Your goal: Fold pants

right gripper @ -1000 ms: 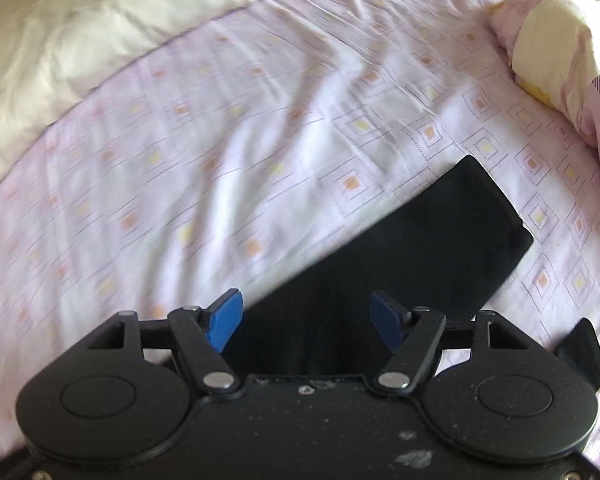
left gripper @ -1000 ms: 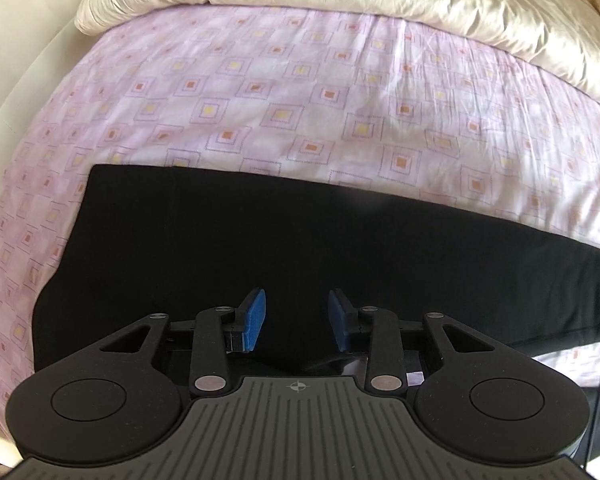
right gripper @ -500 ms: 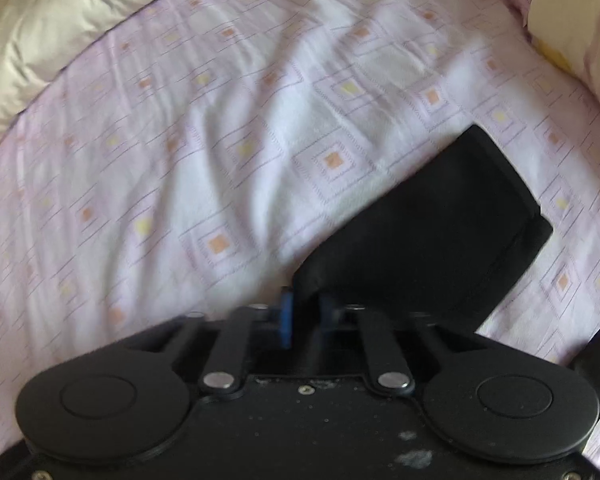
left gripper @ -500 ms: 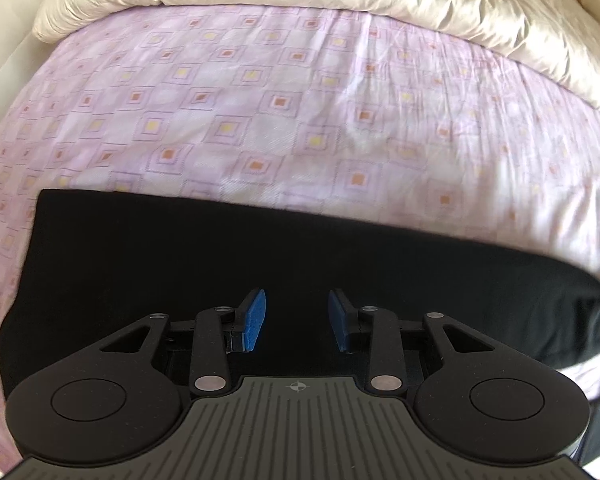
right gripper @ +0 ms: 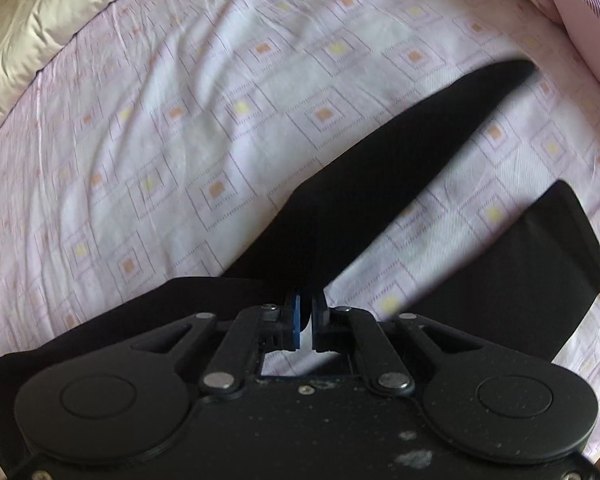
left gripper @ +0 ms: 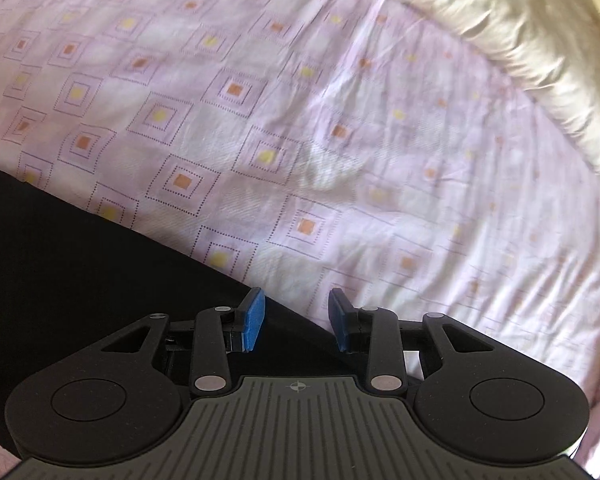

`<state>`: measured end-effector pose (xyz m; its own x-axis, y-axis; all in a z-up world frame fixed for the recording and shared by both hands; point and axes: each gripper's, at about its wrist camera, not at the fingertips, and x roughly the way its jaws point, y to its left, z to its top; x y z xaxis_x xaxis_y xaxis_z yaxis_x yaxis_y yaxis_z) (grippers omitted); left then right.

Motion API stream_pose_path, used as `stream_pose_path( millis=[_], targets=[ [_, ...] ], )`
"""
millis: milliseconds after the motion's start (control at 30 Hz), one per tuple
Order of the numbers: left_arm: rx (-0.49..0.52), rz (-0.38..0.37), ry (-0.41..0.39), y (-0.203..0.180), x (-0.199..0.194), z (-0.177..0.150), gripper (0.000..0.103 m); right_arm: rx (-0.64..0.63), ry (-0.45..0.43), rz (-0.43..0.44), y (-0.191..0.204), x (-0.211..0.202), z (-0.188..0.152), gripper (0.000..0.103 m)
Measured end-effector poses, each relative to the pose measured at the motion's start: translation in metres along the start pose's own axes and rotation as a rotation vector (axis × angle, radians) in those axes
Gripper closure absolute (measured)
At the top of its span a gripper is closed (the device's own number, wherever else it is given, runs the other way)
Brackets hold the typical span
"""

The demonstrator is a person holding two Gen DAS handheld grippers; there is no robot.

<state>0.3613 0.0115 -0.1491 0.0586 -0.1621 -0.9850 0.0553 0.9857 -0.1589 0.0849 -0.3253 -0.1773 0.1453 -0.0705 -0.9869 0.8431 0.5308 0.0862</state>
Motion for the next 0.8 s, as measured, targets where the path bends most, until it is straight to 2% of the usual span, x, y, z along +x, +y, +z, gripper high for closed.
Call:
stream_pose_path(
  millis=[167, 267, 300, 333, 367, 467, 567, 700, 800],
  targets=[
    [0.024, 0.071, 0.043, -0.01, 0.02, -0.001, 0.069, -0.023, -0.005, -0.004, 0.002, 0.001, -0.002, 0.098],
    [0.026, 0.086, 0.109, -0.01, 0.038, -0.004, 0.069, -0.01, 0.0, 0.004, 0.001, 0.001, 0.001, 0.098],
    [0.021, 0.088, 0.099, -0.01, 0.041, -0.006, 0.071, -0.006, 0.002, 0.006, 0.001, 0.004, 0.003, 0.098],
    [0.003, 0.083, 0.073, -0.009, 0.038, -0.009, 0.077, -0.004, 0.003, 0.008, 0.0, 0.004, 0.003, 0.098],
    [-0.008, 0.076, 0.052, -0.008, 0.035, -0.01, 0.092, -0.001, 0.005, 0.01, 0.0, 0.005, 0.004, 0.098],
    [0.004, 0.033, 0.006, -0.002, 0.022, -0.017, 0.098, 0.003, 0.004, 0.02, -0.004, -0.001, 0.009, 0.098],
    [0.034, -0.009, -0.101, 0.005, -0.013, -0.04, 0.099, -0.019, -0.035, 0.036, -0.003, -0.017, 0.013, 0.098],
    [0.092, -0.044, -0.236, 0.014, -0.069, -0.086, 0.099, -0.096, -0.158, 0.074, -0.004, -0.061, 0.008, 0.098],
    [0.113, -0.074, -0.292, 0.031, -0.1, -0.121, 0.099, -0.124, -0.218, 0.091, -0.013, -0.089, -0.002, 0.098]
  ],
)
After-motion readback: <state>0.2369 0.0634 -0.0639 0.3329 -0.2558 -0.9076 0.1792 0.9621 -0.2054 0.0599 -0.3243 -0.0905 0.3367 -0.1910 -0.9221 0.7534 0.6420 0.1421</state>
